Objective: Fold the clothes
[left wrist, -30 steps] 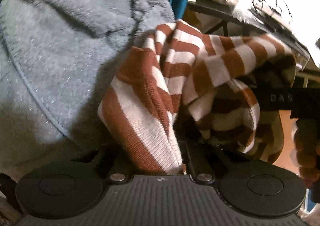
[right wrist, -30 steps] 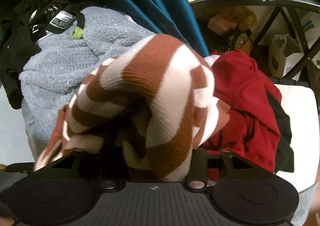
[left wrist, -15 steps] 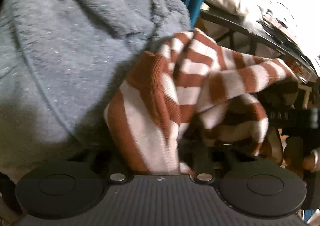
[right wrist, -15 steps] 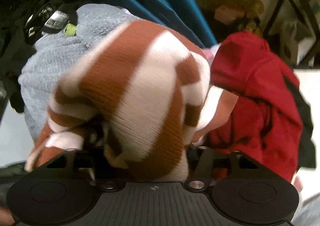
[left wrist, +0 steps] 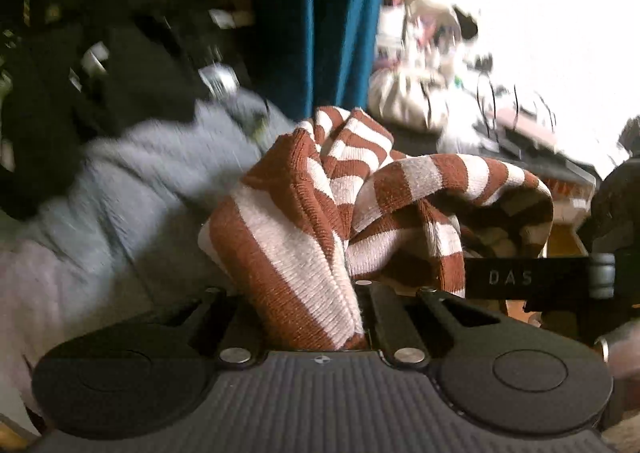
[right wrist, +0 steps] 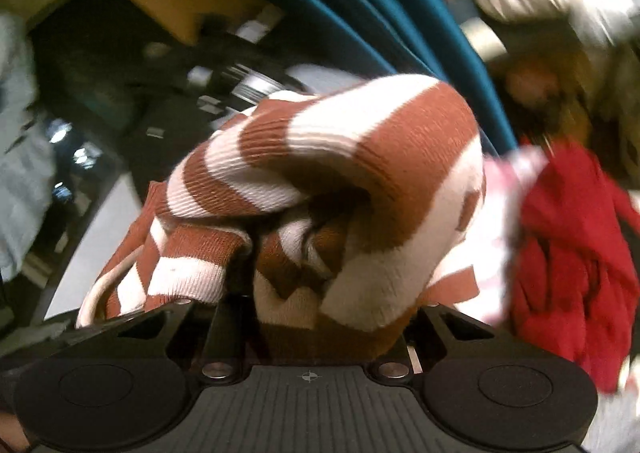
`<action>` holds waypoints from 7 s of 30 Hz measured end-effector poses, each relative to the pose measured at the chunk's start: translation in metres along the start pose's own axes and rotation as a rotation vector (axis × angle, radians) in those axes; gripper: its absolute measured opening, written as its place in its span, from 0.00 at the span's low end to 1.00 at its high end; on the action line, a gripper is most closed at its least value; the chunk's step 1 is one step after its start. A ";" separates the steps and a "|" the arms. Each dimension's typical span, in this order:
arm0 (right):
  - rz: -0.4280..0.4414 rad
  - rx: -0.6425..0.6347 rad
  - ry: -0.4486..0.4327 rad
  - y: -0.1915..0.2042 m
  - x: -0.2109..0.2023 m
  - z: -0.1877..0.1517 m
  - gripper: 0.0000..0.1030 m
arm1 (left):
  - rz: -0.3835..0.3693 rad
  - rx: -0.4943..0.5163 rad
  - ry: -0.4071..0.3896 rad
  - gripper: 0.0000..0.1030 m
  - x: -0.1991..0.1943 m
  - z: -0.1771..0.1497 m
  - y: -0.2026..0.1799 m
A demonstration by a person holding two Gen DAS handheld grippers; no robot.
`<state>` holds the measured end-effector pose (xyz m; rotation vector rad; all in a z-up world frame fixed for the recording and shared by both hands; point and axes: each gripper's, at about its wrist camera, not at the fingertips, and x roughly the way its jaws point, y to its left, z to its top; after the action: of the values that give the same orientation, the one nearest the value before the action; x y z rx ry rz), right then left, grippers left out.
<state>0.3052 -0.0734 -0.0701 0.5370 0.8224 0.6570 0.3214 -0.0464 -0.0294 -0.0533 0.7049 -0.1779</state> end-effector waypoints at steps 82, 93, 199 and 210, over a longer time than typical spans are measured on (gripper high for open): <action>-0.320 -0.250 -0.206 0.007 -0.313 -0.109 0.20 | -0.348 0.015 -0.088 0.10 -0.089 -0.098 -0.243; -0.426 -0.262 -0.269 -0.136 -0.460 -0.065 0.20 | -0.440 0.056 -0.055 0.10 -0.035 -0.085 -0.447; -0.517 0.015 -0.104 -1.060 -0.723 0.521 0.21 | -0.389 0.039 0.326 0.10 0.608 0.184 -1.279; -0.463 -0.054 -0.034 -1.141 -0.770 0.536 0.26 | -0.269 0.079 0.349 0.12 0.617 0.166 -1.370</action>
<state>0.7065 -1.4933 -0.1428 0.2915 0.8569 0.2428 0.6924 -1.5073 -0.1488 -0.0420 1.0376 -0.4807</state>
